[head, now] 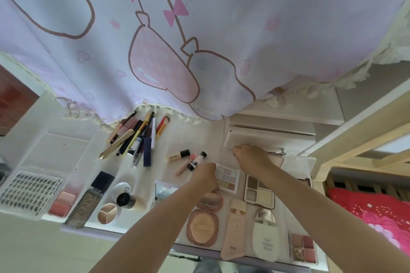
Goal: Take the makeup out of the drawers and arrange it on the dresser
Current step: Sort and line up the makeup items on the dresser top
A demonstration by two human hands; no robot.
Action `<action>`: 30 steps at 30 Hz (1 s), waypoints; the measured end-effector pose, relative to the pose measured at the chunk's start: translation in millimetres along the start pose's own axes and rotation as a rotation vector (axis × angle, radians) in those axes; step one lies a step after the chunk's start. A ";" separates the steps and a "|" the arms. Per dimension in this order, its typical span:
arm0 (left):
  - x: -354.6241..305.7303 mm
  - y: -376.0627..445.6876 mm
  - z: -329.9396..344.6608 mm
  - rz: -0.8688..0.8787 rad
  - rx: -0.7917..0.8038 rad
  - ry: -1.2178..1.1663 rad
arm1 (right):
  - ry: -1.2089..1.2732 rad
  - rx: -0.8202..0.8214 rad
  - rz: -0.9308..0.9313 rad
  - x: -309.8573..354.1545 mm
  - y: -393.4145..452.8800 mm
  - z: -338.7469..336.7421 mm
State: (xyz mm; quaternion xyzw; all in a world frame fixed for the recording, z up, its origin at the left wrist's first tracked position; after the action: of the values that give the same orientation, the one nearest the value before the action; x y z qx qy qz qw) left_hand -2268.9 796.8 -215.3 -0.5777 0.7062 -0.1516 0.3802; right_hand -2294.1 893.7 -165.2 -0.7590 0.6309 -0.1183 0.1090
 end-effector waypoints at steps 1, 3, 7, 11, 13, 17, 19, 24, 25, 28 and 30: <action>-1.1 0.5 0.5 0.006 -0.001 0.019 | 0.006 -0.005 0.002 -0.8 0.3 2.3; -3.7 1.2 2.2 0.026 0.024 0.058 | 0.023 -0.023 0.000 -1.3 0.7 4.8; -4.7 4.4 5.0 0.047 0.063 0.067 | 0.025 -0.040 0.004 -3.1 3.1 6.6; -1.5 5.6 2.4 0.037 0.067 0.058 | 0.018 -0.031 0.020 -7.9 6.7 12.8; 2.0 4.0 -4.0 0.032 0.045 0.061 | 0.006 -0.026 0.032 -8.5 5.2 10.7; 7.4 -4.8 -29.2 0.033 -0.068 0.158 | 0.004 -0.062 0.058 -10.3 -4.7 5.6; 10.2 -13.5 -44.8 0.045 -0.143 0.165 | 0.019 -0.262 -0.022 -2.0 -14.5 -11.8; 35.8 -30.7 -68.8 0.000 -0.268 0.164 | 0.054 -0.254 -0.232 36.1 -23.1 -6.4; 41.1 -34.5 -73.3 -0.017 -0.278 0.165 | 0.067 -0.235 -0.267 45.5 -20.0 -5.0; 52.0 -50.3 -87.9 -0.040 -0.339 0.172 | 0.164 -0.006 -0.354 67.1 0.0 18.1; 60.4 -60.1 -93.0 -0.065 -0.359 0.173 | 0.166 0.101 -0.360 78.5 9.6 28.8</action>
State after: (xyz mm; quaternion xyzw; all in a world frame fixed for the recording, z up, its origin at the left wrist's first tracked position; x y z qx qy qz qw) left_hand -2295.6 702.4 -136.0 -0.6437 0.7328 -0.0844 0.2039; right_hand -2280.1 815.2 -192.2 -0.8408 0.4849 -0.2296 0.0714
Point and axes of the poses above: each hand's wrist, its own y-axis towards the middle knuckle, its own z-axis out of the palm, x = y × z, the point moved 10 cm from there along y, towards the middle knuckle, and after that the axes turned 1 degree about -z, right-handed, at the moved point
